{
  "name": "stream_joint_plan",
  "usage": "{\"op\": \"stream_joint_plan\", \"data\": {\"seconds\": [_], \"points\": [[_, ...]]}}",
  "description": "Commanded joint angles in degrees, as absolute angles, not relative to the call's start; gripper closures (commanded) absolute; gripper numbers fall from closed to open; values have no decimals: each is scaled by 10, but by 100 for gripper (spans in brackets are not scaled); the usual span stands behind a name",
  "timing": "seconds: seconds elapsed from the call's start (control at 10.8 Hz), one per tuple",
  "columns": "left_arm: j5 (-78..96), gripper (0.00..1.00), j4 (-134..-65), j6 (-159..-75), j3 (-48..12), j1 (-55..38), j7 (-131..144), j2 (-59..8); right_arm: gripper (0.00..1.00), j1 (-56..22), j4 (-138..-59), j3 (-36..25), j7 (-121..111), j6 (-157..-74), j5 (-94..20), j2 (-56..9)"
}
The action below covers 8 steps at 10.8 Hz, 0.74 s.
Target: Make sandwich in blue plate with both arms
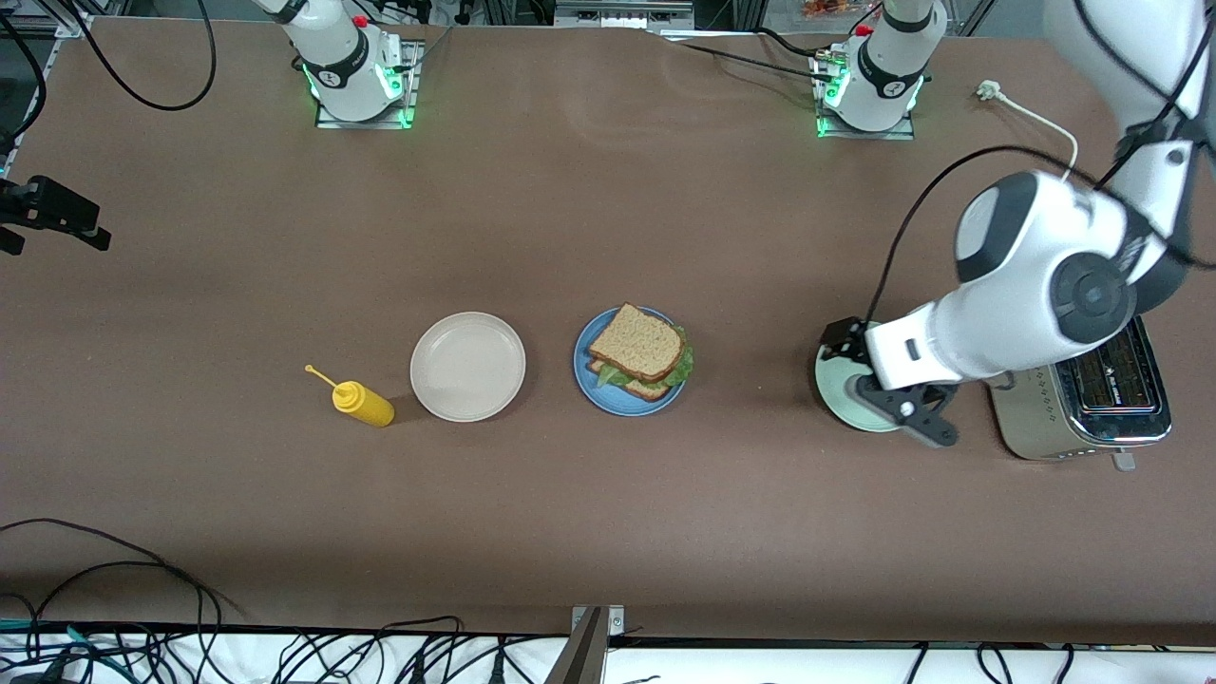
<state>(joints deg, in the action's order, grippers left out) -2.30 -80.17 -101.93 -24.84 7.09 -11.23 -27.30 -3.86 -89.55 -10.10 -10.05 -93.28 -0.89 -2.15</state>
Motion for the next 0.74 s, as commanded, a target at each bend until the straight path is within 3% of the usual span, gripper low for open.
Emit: {"op": "stream_joint_plan", "data": {"seconds": [0.0,0.19,0.37,0.65], "points": [[-24,0,-863,-998,-124,2,-114,-153,0,-39,-881,-98,-79,-917,1,-25],[-30,0,-893,-947,-87,-17,-108,-97,0,-39,-881,-98,-63,-917,1,-25],[-25,0,-924,-946,-86,-14,-70,-33,0,-39,-881,-98,-63,-917,1,-25],[-24,0,-963,-949,-83,-12,-20,10,0,-39,-881,-98,-63,-917,1,-25]]}}
